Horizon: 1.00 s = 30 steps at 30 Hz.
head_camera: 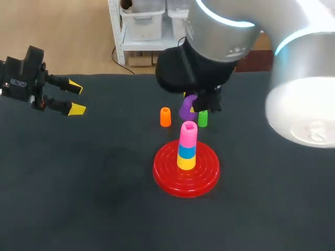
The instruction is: Pick up and stack the cylinders on the red base in this order: pink,purple,orange,green
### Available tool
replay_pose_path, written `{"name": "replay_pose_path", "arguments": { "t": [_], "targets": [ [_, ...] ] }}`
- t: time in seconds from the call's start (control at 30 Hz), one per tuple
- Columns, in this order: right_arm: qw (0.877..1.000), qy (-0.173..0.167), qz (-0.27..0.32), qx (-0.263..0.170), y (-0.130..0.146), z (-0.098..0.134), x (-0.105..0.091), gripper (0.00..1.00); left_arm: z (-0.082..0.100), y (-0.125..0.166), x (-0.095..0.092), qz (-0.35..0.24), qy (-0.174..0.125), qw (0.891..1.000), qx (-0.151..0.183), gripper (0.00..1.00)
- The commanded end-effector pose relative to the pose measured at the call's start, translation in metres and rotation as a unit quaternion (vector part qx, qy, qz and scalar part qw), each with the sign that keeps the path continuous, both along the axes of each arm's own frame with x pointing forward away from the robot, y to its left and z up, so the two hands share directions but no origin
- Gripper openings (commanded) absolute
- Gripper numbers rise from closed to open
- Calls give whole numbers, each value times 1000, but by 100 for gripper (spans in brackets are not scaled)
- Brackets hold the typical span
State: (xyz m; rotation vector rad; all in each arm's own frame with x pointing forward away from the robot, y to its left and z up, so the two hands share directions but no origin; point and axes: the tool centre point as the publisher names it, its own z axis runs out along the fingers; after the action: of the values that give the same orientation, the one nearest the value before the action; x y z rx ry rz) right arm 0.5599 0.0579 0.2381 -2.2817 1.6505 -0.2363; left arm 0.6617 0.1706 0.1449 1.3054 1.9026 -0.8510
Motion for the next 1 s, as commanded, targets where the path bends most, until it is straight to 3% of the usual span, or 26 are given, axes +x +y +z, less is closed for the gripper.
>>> {"name": "replay_pose_path", "arguments": {
  "t": [0.03, 0.2, 0.57, 1.0],
  "targets": [
    [1000, 15, 20, -4, -2, 0, 1, 0, -1, 1, 1, -2, -1, 1000, -2, 100],
    [997, 61, 31, -22, -1, -9, -2, 0, -1, 1, 1, -2, -1, 1000, -2, 100],
    [993, 87, 40, -65, -4, -20, -3, 0, -1, 1, 1, -2, -1, 1000, -2, 100],
    [990, 111, 37, -73, -4, -31, 3, 0, -1, 1, 1, -2, -1, 1000, -2, 100]
  ]
}}
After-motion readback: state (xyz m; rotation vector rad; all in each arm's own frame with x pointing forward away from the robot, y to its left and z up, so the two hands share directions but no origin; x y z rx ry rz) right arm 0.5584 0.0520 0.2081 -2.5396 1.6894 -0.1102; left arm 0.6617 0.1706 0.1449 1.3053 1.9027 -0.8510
